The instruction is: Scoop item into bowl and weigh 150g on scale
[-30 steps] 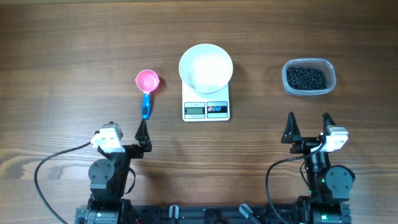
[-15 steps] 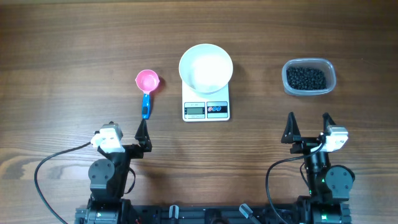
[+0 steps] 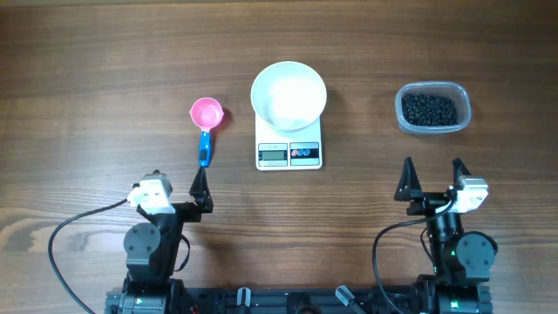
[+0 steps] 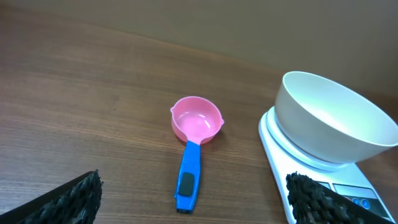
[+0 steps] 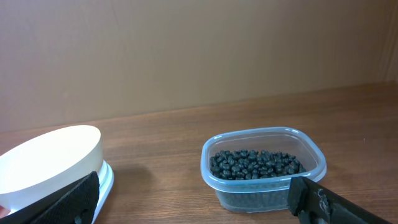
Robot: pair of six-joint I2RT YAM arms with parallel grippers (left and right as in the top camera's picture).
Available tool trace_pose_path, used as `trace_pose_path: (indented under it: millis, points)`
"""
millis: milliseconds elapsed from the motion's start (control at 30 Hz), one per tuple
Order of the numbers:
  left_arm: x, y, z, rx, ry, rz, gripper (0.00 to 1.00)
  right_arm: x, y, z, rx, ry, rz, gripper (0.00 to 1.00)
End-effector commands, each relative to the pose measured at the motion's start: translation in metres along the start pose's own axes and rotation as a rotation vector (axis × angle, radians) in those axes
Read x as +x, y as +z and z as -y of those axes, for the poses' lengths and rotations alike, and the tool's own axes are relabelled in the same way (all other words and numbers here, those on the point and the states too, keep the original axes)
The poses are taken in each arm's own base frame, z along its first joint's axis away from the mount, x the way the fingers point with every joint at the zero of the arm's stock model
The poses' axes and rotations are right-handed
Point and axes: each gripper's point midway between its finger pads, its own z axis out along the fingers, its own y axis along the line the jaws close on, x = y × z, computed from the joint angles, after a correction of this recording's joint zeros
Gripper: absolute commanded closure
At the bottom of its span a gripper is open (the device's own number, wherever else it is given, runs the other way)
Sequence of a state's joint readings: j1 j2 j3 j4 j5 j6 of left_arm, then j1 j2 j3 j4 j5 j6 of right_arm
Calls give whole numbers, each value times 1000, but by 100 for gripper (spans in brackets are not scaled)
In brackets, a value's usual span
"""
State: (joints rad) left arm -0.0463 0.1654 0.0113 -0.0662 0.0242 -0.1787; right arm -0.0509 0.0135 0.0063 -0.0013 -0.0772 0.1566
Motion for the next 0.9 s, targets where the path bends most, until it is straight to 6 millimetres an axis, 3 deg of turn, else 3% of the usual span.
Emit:
trace_pose_path:
  millis: [0, 200, 400, 500, 567, 733, 867]
  points:
    - [-1, 0, 5, 27, -36, 6, 0, -1, 0, 0, 4, 3, 6, 0]
    - [-12, -9, 14, 45, -70, -53, 0, -1, 0, 0, 4, 3, 6, 0]
    - [-83, -32, 32, 23, -74, -129, 1, -1, 0, 0, 5, 2, 7, 0]
    - [-116, -31, 41, -14, -71, -259, 0, -1, 0, 0, 4, 3, 7, 0]
    - [-128, -25, 43, -50, -63, -395, 0, -1, 0, 0, 4, 3, 7, 0]
    - [-123, 7, 41, -128, -35, -722, 0, -1, 0, 0, 4, 3, 7, 0]
    - [-87, 42, 31, -166, -44, -871, 0, -1, 0, 0, 4, 3, 6, 0]
